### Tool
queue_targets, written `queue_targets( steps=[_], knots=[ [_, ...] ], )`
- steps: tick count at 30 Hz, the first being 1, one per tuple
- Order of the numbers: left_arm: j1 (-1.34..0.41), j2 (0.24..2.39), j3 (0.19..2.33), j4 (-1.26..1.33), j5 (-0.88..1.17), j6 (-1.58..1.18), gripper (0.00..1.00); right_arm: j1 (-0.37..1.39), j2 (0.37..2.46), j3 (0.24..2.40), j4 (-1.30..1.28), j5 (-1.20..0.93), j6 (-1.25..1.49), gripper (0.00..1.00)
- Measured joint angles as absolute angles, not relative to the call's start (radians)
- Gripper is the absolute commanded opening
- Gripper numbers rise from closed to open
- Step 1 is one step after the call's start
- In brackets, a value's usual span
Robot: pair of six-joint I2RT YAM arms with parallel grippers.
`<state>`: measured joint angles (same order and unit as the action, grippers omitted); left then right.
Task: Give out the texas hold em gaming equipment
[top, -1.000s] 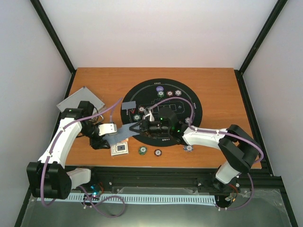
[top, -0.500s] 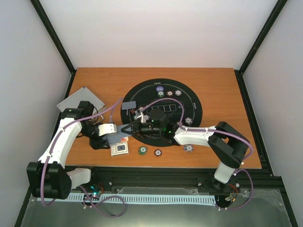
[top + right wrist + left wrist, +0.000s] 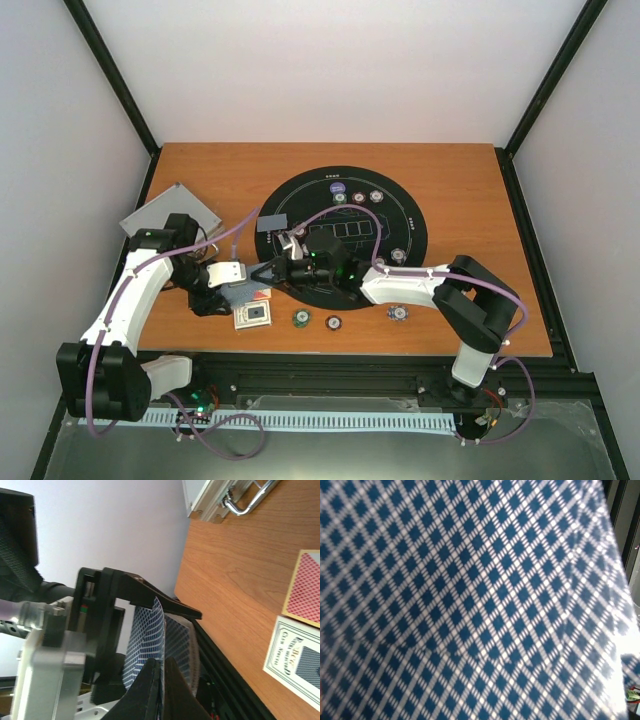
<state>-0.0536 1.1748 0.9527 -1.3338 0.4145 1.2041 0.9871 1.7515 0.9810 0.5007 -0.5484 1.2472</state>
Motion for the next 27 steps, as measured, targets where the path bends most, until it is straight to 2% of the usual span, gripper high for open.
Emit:
queue_targets(
  steps=[10,27],
  knots=[
    [-0.054,1.173,0.957,-1.34,0.418,1.205,0.01,0.968,1.722,0.952,0.414,-0.53,1.179,0.03],
    [-0.054,1.173,0.96,-1.339,0.419,1.203,0.01,0.988,1.713,0.947,0.428,-0.474,1.187,0.03]
  ],
)
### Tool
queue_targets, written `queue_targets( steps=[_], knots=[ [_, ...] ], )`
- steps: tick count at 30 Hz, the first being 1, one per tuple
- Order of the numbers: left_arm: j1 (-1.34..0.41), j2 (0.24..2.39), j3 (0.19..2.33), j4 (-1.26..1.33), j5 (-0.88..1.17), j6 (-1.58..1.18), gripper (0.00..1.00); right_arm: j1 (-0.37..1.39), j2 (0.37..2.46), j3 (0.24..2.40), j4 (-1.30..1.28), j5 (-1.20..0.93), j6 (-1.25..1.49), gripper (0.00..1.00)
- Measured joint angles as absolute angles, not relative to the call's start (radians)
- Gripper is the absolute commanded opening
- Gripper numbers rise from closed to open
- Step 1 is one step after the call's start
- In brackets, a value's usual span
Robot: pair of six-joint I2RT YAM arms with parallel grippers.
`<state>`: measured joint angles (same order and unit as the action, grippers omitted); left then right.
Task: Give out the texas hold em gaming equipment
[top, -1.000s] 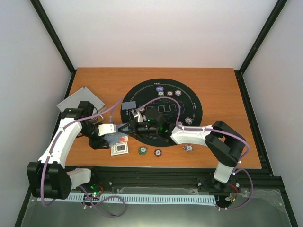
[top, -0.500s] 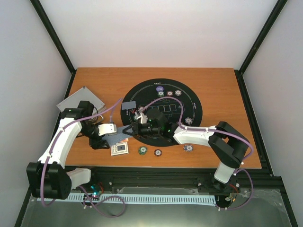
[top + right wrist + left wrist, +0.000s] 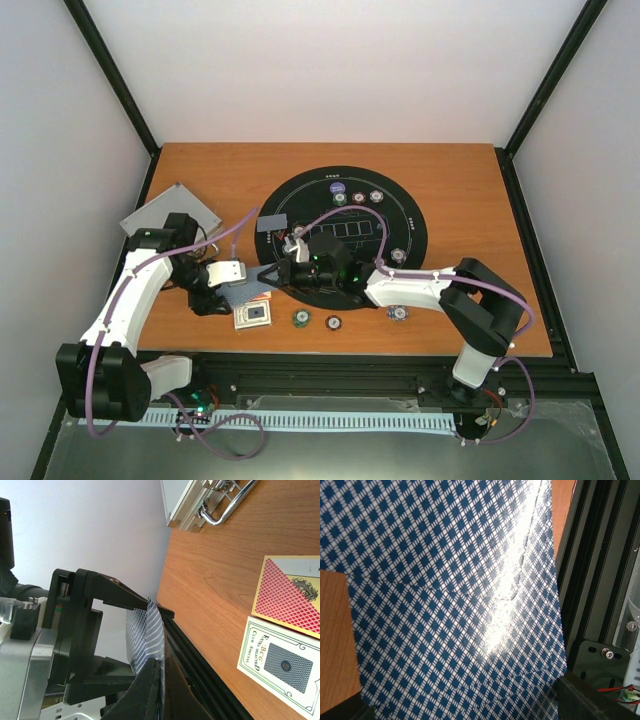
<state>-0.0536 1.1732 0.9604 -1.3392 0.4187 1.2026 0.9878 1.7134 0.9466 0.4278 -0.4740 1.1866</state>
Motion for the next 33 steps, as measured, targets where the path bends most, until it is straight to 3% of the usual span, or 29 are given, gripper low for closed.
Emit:
queue_targets(
  steps=[33],
  knots=[
    [-0.051,1.169,0.964,-1.343,0.4,1.199,0.01,1.013,1.729,0.947,0.448,-0.414,1.188,0.03]
  ],
)
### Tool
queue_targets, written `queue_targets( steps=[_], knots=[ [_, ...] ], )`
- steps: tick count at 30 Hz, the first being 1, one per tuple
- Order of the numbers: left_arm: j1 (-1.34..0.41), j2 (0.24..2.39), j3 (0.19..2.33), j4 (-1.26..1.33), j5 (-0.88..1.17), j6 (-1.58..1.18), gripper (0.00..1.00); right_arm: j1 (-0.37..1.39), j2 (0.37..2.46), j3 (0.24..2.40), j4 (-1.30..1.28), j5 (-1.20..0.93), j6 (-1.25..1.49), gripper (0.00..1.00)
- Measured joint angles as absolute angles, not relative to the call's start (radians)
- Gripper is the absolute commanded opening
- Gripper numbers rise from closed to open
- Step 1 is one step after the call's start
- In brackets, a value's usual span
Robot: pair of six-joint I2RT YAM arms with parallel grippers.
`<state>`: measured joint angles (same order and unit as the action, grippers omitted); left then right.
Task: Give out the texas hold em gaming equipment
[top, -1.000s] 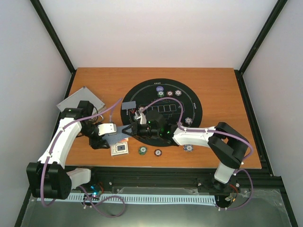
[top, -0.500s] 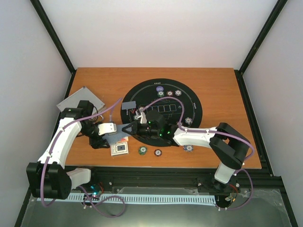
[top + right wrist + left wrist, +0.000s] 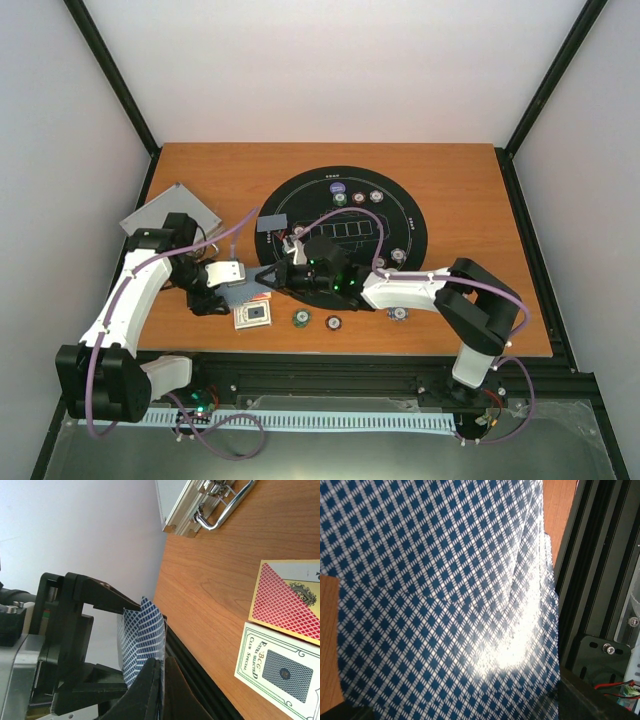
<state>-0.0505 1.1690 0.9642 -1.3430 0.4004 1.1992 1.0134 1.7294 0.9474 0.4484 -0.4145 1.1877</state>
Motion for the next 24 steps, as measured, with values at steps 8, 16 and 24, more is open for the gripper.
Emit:
queue_targets(
  steps=[8,16,24],
  knots=[
    [-0.051,1.169,0.964,-1.352,0.392,1.199,0.01,1.017,1.747,0.958,0.453,-0.427,1.193,0.03],
    [-0.051,1.167,0.964,-1.354,0.393,1.199,0.01,1.017,1.742,0.942,0.455,-0.43,1.192,0.03],
    [-0.051,1.167,0.964,-1.354,0.413,1.199,0.01,1.019,1.7,0.926,0.452,-0.43,1.17,0.03]
  ],
)
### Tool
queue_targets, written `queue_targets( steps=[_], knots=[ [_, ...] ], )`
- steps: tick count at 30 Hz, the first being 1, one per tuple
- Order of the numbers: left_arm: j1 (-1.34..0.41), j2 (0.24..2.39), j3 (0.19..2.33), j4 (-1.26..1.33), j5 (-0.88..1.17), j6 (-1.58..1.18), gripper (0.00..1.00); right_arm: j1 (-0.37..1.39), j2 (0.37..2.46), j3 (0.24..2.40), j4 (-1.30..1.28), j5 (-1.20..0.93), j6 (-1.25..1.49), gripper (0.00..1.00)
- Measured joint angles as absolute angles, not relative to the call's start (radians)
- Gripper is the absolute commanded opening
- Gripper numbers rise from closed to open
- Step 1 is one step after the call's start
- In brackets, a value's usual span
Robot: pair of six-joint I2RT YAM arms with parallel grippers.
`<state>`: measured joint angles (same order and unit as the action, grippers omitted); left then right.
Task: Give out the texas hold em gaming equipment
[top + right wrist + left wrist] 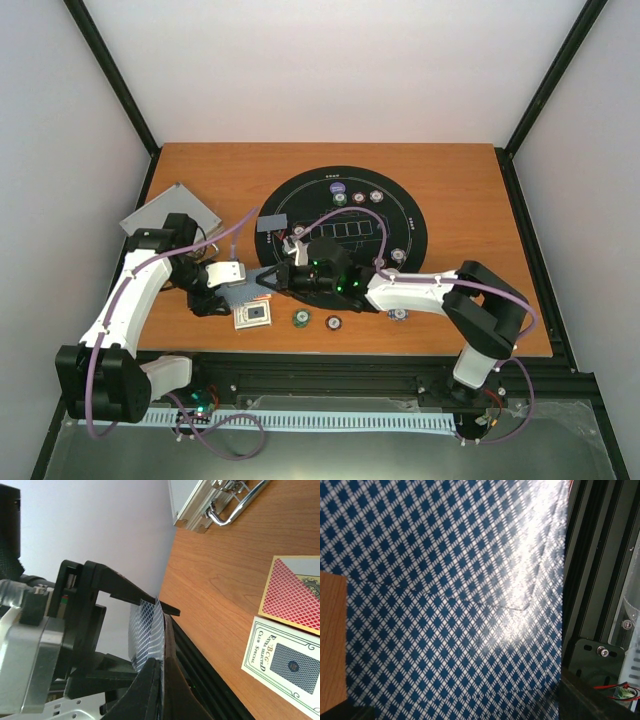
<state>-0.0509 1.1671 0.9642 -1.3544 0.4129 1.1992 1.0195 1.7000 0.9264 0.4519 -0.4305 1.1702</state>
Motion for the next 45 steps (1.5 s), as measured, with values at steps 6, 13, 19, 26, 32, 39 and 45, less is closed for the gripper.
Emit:
queue_targets(
  steps=[6,13,19,26,32,39,45],
  knots=[
    [-0.051,1.18,0.974,-1.371,0.43,1.198,0.01,1.023,1.68,0.926,0.443,-0.44,1.138,0.03],
    [-0.052,1.206,1.02,-1.412,0.482,1.193,0.01,1.023,1.621,0.887,0.446,-0.45,1.068,0.03],
    [-0.052,1.208,1.043,-1.451,0.53,1.193,0.01,1.024,1.565,0.831,0.496,-0.462,1.023,0.03],
    [-0.052,1.208,1.061,-1.488,0.565,1.195,0.01,1.024,1.563,0.827,0.559,-0.487,1.007,0.03],
    [-0.052,1.206,1.059,-1.488,0.561,1.201,0.01,1.029,1.613,0.857,0.573,-0.508,1.012,0.03],
    [-0.052,1.18,1.029,-1.47,0.53,1.214,0.01,1.038,1.675,0.897,0.569,-0.534,1.021,0.03],
    [-0.052,1.158,1.0,-1.444,0.506,1.229,0.01,1.05,1.72,0.948,0.547,-0.539,1.037,0.03]
  ],
)
